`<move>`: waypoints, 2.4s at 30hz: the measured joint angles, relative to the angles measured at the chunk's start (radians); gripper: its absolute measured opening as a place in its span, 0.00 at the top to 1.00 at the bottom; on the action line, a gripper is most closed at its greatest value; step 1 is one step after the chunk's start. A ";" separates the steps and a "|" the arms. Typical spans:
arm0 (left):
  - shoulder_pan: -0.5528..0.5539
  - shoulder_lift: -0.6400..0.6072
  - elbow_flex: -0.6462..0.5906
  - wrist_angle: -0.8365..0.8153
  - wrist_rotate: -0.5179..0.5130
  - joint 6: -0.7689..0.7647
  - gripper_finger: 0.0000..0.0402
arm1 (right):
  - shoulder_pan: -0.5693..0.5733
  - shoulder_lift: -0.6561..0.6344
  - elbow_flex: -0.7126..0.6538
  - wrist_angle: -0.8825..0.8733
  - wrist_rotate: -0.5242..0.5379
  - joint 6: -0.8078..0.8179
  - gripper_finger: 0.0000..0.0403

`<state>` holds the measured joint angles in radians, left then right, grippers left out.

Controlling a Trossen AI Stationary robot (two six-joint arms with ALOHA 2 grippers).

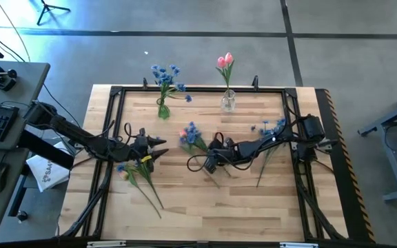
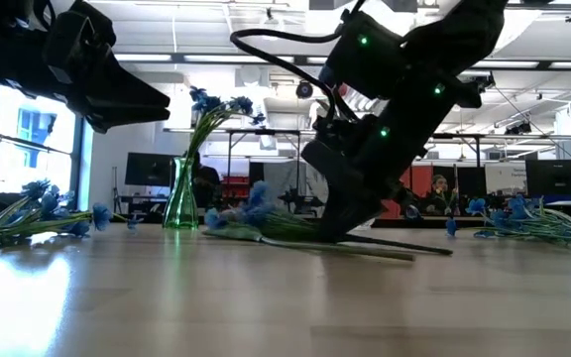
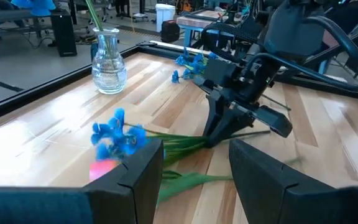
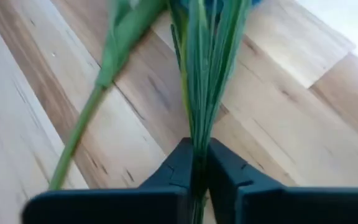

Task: Sort flowers into vase by color
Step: Put the middle blue flowers into the green vase

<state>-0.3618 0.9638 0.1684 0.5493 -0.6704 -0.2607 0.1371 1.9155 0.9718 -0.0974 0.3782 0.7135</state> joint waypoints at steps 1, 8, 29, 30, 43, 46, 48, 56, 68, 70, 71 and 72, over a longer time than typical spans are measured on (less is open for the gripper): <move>0.000 0.000 0.000 -0.002 0.000 0.000 0.58 | 0.003 -0.008 0.000 -0.018 0.013 -0.007 0.97; 0.000 0.001 0.000 -0.016 0.004 -0.002 0.58 | 0.036 -0.106 -0.007 -0.284 0.112 0.022 0.99; 0.001 0.284 0.027 0.267 0.219 0.177 0.58 | 0.100 -0.365 -0.599 1.291 0.033 -0.476 0.99; 0.001 0.310 0.046 0.271 0.220 0.200 0.58 | 0.100 -0.357 -0.581 1.315 0.006 -0.510 0.99; 0.013 0.637 0.384 0.270 0.292 0.502 0.58 | 0.101 -0.154 -0.248 1.343 -0.276 -0.821 0.99; 0.031 0.660 0.430 0.271 0.345 0.506 0.58 | 0.101 -0.120 -0.208 1.343 -0.302 -0.835 0.99; 0.044 0.667 0.449 0.277 0.368 0.505 0.58 | 0.101 -0.106 -0.198 1.343 -0.312 -0.838 0.99; 0.063 0.655 0.450 0.430 0.486 0.509 0.58 | 0.112 -0.101 -0.223 1.365 -0.304 -0.827 0.99; 0.064 0.657 0.449 0.472 0.516 0.517 0.73 | 0.117 -0.103 -0.222 1.363 -0.305 -0.827 0.99; 0.068 0.657 0.449 0.475 0.523 0.517 0.78 | 0.118 -0.103 -0.222 1.363 -0.308 -0.827 0.98; 0.069 0.657 0.449 0.474 0.524 0.516 0.80 | 0.118 -0.103 -0.222 1.362 -0.308 -0.827 0.97; 0.069 0.657 0.449 0.474 0.523 0.516 0.83 | 0.118 -0.103 -0.222 1.362 -0.308 -0.827 0.96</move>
<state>-0.2928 1.6203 0.6178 1.0237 -0.1470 0.2554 0.2550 1.8122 0.7498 1.2644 0.0700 -0.1131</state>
